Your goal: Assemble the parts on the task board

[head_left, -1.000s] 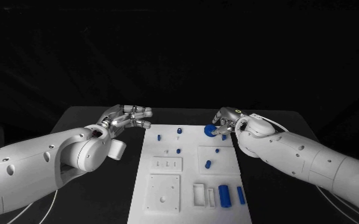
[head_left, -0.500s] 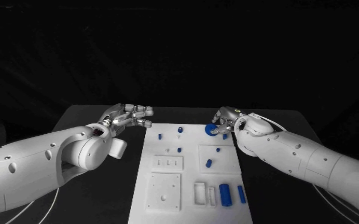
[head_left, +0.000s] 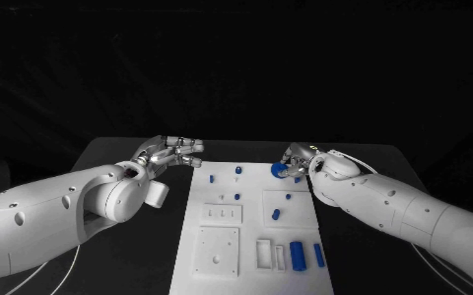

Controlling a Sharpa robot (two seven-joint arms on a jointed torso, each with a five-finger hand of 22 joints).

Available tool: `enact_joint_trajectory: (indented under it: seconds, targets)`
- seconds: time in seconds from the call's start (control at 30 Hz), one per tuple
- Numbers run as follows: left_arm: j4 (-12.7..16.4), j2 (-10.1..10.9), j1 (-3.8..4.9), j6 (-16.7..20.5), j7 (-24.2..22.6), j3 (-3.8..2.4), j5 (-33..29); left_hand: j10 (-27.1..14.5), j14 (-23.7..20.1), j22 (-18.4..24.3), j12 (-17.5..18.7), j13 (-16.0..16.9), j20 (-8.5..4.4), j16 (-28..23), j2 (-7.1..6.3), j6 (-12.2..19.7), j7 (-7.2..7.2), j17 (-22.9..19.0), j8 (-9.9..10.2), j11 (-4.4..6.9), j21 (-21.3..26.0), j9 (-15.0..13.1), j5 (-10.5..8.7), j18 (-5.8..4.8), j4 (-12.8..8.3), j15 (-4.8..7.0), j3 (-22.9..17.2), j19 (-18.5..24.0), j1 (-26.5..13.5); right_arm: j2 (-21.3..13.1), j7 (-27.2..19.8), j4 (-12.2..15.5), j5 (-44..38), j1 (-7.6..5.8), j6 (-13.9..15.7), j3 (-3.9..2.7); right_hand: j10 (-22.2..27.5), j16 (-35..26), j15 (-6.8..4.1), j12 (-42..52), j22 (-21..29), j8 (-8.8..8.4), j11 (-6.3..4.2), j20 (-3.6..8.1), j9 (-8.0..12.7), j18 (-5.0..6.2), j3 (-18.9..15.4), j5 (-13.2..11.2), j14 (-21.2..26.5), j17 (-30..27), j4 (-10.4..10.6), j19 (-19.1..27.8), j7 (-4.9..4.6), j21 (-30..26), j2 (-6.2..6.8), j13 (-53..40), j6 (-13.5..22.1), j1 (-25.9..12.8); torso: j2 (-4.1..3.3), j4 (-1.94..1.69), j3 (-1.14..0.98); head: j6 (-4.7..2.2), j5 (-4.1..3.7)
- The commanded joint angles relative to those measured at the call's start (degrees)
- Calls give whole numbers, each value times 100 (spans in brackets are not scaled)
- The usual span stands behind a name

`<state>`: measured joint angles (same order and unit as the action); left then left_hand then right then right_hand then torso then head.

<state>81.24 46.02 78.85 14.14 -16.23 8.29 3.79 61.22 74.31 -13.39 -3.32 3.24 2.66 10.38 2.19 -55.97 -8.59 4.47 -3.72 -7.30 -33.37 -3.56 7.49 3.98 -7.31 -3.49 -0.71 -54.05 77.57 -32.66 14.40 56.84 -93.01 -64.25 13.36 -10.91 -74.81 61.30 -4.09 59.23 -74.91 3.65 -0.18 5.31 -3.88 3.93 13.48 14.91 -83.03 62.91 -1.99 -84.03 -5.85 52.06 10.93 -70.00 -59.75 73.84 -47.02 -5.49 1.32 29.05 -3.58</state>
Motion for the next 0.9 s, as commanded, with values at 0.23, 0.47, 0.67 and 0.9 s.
enact_joint_trajectory:
  seconds: [0.23, 0.47, 0.67, 0.9]
  targets:
    - [14, -2, 7, -109, -4, -5, -2, -25, -16, 15, -12, 10, -4, 27, 34, 36, -17, 2, -4, -2, -31, -8, 4, 13, -15, -16, -13, 45, 26, 39, -55, -37, -2, 43, -432, 26, -139, 125, -6, 289, -691, -6, -4, -8, 1, 76, 144, 236, -49, 124, -107, -211, -10, 177, -69, -217, -77, -53, -3, -5, -2, 23, 6]
    - [14, 2, 7, -111, 3, -5, 2, -25, -16, 15, -12, 10, -4, 27, 34, 36, -17, 2, -4, -2, -31, -8, 4, 13, -15, -16, -13, 45, 26, 51, -42, -55, -2, 61, -488, 35, -170, 167, -10, 347, -696, -8, -10, -8, 4, 77, 438, 309, -51, 177, -306, -195, -8, 267, -109, -288, -138, -101, 1, -3, 2, 34, 17]
    - [15, 7, 7, -111, 7, -5, 3, -25, -16, 15, -12, 10, -4, 27, 34, 36, -17, 2, -4, -2, -31, -8, 4, 13, -15, -16, -13, 45, 26, 42, -10, -20, -17, 65, -387, 39, -220, 176, -28, 421, -699, -7, -36, 10, 2, 68, 664, 381, -56, 192, -421, -192, 26, 308, -135, -356, -275, -173, 4, 5, 0, 36, 23]
    - [20, 16, 7, -109, 9, -5, 4, -25, -16, 15, -12, 10, -4, 27, 34, 36, -17, 2, -4, -2, -31, -8, 4, 13, -15, -16, -13, 45, 26, -25, 133, 241, -99, 66, -177, 40, -307, 183, -60, 556, -712, -6, -79, 37, -2, 48, 744, 463, -59, 198, -411, -202, 99, 384, -187, -461, -515, -235, 4, 5, 6, 34, 31]
